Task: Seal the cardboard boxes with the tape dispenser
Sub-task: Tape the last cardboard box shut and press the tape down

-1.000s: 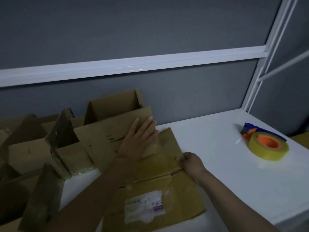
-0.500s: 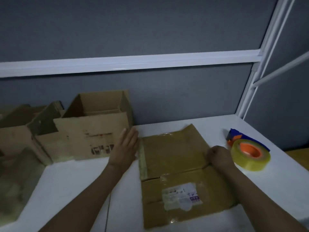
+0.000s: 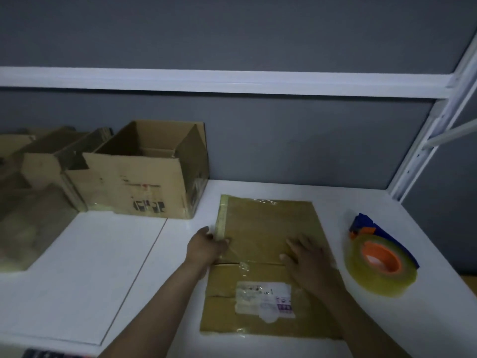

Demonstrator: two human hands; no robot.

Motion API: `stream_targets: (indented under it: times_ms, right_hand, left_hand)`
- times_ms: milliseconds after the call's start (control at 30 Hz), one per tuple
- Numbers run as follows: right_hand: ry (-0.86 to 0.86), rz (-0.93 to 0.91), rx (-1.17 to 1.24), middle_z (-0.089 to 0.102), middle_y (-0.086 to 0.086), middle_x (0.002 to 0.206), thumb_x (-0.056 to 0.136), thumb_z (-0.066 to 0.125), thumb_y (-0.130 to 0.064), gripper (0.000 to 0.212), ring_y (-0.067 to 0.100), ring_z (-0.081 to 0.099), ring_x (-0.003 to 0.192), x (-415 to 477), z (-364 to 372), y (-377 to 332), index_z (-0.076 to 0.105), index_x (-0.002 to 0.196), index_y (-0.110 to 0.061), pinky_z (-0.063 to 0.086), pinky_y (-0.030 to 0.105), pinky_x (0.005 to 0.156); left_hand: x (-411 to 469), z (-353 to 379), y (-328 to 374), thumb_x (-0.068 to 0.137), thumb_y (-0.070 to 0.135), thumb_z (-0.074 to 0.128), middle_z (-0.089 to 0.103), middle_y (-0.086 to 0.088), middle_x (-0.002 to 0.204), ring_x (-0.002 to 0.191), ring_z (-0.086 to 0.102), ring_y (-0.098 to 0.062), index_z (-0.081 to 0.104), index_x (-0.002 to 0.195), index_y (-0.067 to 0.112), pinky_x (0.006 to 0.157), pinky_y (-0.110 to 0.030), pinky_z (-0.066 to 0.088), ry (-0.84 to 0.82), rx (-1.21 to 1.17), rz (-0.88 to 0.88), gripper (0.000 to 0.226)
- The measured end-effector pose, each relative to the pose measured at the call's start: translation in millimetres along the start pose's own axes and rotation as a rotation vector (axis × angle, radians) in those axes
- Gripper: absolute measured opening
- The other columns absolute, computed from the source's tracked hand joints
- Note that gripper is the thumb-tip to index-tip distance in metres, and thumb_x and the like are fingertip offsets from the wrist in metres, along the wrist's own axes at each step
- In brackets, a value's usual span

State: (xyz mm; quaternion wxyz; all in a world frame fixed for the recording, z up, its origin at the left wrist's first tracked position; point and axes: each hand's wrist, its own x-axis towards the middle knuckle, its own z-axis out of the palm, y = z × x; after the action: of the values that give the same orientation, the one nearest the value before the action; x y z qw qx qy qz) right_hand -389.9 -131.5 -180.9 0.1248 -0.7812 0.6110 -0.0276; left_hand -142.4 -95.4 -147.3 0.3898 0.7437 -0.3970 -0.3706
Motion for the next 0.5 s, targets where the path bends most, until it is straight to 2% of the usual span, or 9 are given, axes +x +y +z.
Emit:
stream_targets:
  times_ms: [67, 100, 167, 233, 300, 367, 433, 500]
  right_hand:
    - [0.014, 0.011, -0.008, 0.002, 0.0, 0.161, 0.096, 0.025, -0.059, 0.061, 0.023, -0.003, 0.148, 0.7, 1.8, -0.1, 0.017, 0.151, -0.033, 0.0, 0.048, 0.118]
    - [0.023, 0.02, -0.012, 0.002, 0.0, 0.161, 0.096, 0.025, -0.059, 0.061, 0.023, -0.003, 0.148, 0.8, 1.6, -0.5, 0.017, 0.151, -0.034, 0.0, 0.047, 0.118]
    - [0.019, 0.033, 0.002, 0.002, -0.001, 0.161, 0.096, 0.025, -0.06, 0.061, 0.022, -0.002, 0.148, 0.9, -1.4, -2.7, 0.016, 0.151, -0.035, 0.0, 0.047, 0.118]
    - [-0.002, 0.057, 0.052, 0.005, -0.001, 0.161, 0.095, 0.026, -0.061, 0.062, 0.022, 0.001, 0.148, 3.0, -3.6, -5.2, 0.018, 0.151, -0.034, 0.001, 0.048, 0.118]
    - [-0.015, 0.069, 0.188, 0.011, -0.001, 0.16, 0.095, 0.031, -0.06, 0.063, 0.02, 0.009, 0.147, 4.2, -13.6, -12.5, 0.022, 0.15, -0.032, 0.006, 0.048, 0.118]
    - [-0.02, 0.034, 0.428, 0.021, -0.002, 0.158, 0.093, 0.039, -0.059, 0.064, 0.017, 0.021, 0.144, 4.2, -34.4, -24.8, 0.026, 0.149, -0.03, 0.019, 0.041, 0.117]
    - [-0.027, -0.031, 0.612, 0.03, -0.007, 0.153, 0.091, 0.041, -0.062, 0.066, 0.014, 0.031, 0.139, 2.4, -65.0, -44.6, 0.029, 0.149, -0.032, 0.028, 0.03, 0.109]
    - [-0.007, -0.093, 0.739, 0.038, -0.012, 0.147, 0.086, 0.038, -0.069, 0.067, 0.01, 0.039, 0.133, -0.4, -100.0, -65.8, 0.035, 0.145, -0.036, 0.031, 0.027, 0.106]
  left_hand:
    - [6.5, -3.7, -0.1, 0.082, 0.023, 0.076, 0.064, -0.014, 0.117, 0.098, 0.063, -0.028, 0.062, 0.118, 0.009, 0.084, -0.034, 0.051, -0.019, -0.093, -0.105, 0.041]
    - [9.8, -7.4, -0.6, 0.081, 0.023, 0.077, 0.065, -0.015, 0.102, 0.083, 0.063, -0.027, 0.065, 0.108, 0.009, 0.074, -0.032, 0.047, -0.055, -0.101, -0.144, 0.032]
    - [7.7, -12.6, 2.2, 0.083, 0.02, 0.074, 0.055, -0.008, 0.07, 0.058, 0.047, -0.019, 0.064, 0.083, 0.009, 0.061, -0.031, 0.036, -0.153, -0.127, -0.195, 0.015]
    - [5.6, -15.6, 5.9, 0.088, 0.02, 0.069, 0.056, -0.003, 0.059, 0.055, 0.046, -0.016, 0.064, 0.079, 0.011, 0.057, -0.027, 0.035, -0.226, -0.175, -0.157, 0.013]
    - [1.6, -16.8, 18.6, 0.091, 0.025, 0.064, 0.07, -0.01, 0.08, 0.074, 0.06, -0.026, 0.065, 0.091, 0.01, 0.067, -0.028, 0.044, -0.317, -0.302, -0.078, 0.015]
    - [-3.1, -16.2, 38.4, 0.097, 0.023, 0.057, 0.069, -0.018, 0.108, 0.099, 0.064, -0.036, 0.063, 0.108, 0.002, 0.088, -0.038, 0.051, -0.435, -0.513, -0.049, 0.025]
    - [-4.7, -16.0, 65.7, 0.1, 0.018, 0.05, 0.063, -0.025, 0.121, 0.113, 0.06, -0.04, 0.06, 0.119, -0.007, 0.1, -0.048, 0.048, -0.483, -0.632, 0.006, 0.033]
    - [-4.8, -17.5, 95.4, 0.1, 0.02, 0.049, 0.06, -0.027, 0.124, 0.117, 0.057, -0.042, 0.057, 0.124, -0.009, 0.102, -0.05, 0.046, -0.486, -0.689, 0.102, 0.038]
